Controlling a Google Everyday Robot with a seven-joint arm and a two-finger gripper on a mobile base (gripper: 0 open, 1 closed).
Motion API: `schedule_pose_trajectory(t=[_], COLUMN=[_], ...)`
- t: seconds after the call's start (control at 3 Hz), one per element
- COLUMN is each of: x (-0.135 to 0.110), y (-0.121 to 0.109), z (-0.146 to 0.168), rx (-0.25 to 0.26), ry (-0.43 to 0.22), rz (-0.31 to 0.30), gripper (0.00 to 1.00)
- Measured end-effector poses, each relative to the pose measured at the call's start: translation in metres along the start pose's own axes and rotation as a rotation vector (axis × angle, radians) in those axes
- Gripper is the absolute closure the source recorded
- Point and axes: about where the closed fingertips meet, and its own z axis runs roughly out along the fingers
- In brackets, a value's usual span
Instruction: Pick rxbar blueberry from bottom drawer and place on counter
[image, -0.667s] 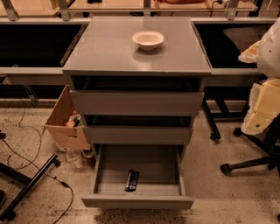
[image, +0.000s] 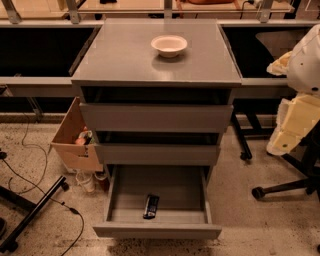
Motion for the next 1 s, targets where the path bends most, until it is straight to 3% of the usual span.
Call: schedule_pose_trajectory(t=[0.33,0.67,1.0], x=[-0.01,-0.035,-0.072], y=[0.001,-0.001,-0.001], z=[0.033,0.091,0.172], rx=[0.017,0.033,0.032], ry=[-0.049,-0.075,-0.08], rz=[0.008,0.012,0.029], gripper=[0.0,0.0,0.0])
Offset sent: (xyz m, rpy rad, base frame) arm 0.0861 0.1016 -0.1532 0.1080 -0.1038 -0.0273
